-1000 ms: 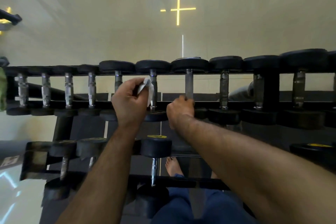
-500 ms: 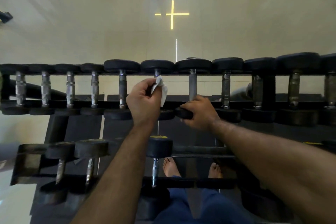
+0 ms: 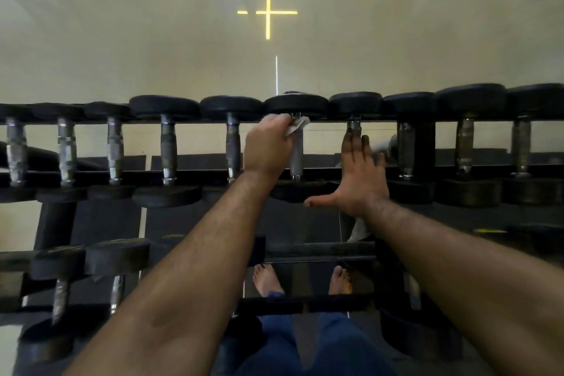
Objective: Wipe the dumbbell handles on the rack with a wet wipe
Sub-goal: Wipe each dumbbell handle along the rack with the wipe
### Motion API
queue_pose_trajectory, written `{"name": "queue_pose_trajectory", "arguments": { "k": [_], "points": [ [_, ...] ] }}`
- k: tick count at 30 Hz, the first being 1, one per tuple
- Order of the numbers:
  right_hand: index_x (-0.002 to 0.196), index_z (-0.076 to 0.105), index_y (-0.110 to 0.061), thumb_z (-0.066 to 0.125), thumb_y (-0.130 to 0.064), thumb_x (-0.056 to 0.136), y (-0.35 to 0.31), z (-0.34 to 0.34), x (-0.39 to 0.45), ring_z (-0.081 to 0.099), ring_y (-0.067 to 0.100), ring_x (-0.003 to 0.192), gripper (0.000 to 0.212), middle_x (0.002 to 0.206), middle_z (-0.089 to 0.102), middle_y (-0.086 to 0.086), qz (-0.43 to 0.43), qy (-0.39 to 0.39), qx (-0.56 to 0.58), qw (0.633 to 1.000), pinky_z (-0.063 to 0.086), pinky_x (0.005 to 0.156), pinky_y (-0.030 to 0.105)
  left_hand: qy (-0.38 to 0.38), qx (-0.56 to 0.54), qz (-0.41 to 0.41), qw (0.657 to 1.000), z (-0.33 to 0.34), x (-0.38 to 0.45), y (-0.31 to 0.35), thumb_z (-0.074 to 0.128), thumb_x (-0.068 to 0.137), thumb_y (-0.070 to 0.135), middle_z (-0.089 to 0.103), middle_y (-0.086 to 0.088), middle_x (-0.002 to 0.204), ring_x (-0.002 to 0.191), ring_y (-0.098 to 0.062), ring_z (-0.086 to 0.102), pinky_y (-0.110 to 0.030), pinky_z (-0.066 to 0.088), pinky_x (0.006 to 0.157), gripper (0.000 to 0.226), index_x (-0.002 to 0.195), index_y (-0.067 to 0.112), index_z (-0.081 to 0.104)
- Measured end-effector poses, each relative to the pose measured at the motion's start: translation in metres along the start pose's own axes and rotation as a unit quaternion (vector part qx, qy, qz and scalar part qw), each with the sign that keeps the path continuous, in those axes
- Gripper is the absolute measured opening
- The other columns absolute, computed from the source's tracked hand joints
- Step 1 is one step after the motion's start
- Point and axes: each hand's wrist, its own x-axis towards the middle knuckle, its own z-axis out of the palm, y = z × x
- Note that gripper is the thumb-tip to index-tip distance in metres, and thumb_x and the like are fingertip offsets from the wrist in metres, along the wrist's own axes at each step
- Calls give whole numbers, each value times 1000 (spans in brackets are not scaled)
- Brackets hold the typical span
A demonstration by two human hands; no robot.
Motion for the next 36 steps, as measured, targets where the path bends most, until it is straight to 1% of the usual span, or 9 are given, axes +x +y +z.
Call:
{"name": "queue_pose_trajectory", "arguments": {
  "k": [5, 10, 17, 22, 24, 28, 30, 33, 36],
  "points": [
    [164, -30, -13, 22, -121, 34, 4, 4, 0, -23, 32, 163, 177, 171, -40, 7, -20, 30, -10, 999, 8, 131, 65, -74, 104, 197, 972, 11, -8, -5, 83, 82, 9, 73, -9, 103, 85, -27, 70, -38, 62, 70, 24, 104, 10, 76],
    [165, -28, -10, 24, -121, 37, 4, 5, 0, -22, 34, 163, 177, 172, -38, 10, -33, 40, -21, 998, 8, 131, 65, -236, 163, 460, 840, -17, -28, -24, 76, 87, 20, 71, -10, 117, 95, -23, 70, -34, 61, 77, 36, 122, 11, 73],
    [166, -23, -8, 25, -122, 35, 1, -2, -3, -17, 36, 164, 181, 172, -38, 12, -27, 24, -37, 999, 6, 132, 65, -157, 248, 413, 862, -2, 42, 13, 62, 92, 7, 68, -4, 94, 75, -19, 62, -32, 57, 65, 17, 100, 15, 75],
    [168, -20, -9, 23, -122, 38, 4, 2, -2, -19, 35, 164, 178, 174, -32, 12, -39, 29, -27, 998, 6, 132, 65, -405, 216, 445, 769, -9, 9, 20, 58, 100, 28, 68, -2, 108, 97, -20, 65, -33, 60, 77, 22, 115, 19, 72],
    [168, -19, -8, 24, -121, 38, 4, 3, -2, -19, 35, 164, 178, 175, -30, 13, -39, 35, -29, 998, 6, 132, 65, -378, 200, 435, 793, -11, 12, 14, 64, 98, 27, 68, -1, 111, 101, -20, 65, -32, 60, 79, 23, 117, 19, 73],
    [168, -18, -7, 20, -122, 36, 3, 2, -4, -24, 34, 163, 179, 174, -33, 14, -36, 37, -36, 998, 3, 132, 65, -146, 192, 299, 923, -8, 29, 7, 73, 87, 5, 70, -7, 106, 89, -23, 66, -37, 61, 78, 26, 112, 12, 75],
    [168, -18, -7, 20, -122, 36, 3, 1, -4, -25, 34, 163, 179, 174, -33, 13, -37, 38, -33, 998, 3, 132, 65, -188, 195, 315, 910, -2, 31, 18, 75, 87, 7, 69, -7, 108, 93, -23, 65, -38, 61, 81, 28, 115, 13, 74],
    [168, -18, -6, 16, -121, 37, 3, 2, -3, -24, 35, 163, 178, 174, -32, 14, -40, 37, -31, 998, 5, 131, 65, -403, 180, 366, 819, 2, 15, 27, 72, 94, 25, 67, 2, 114, 105, -18, 64, -34, 60, 86, 27, 120, 22, 72],
    [168, -16, -4, 15, -121, 38, 4, 3, -2, -25, 36, 162, 178, 174, -30, 16, -38, 41, -42, 998, 4, 131, 66, -335, 120, 302, 884, -10, 6, 15, 72, 94, 24, 71, 3, 108, 96, -15, 66, -32, 58, 82, 22, 116, 23, 76]
  ]
}}
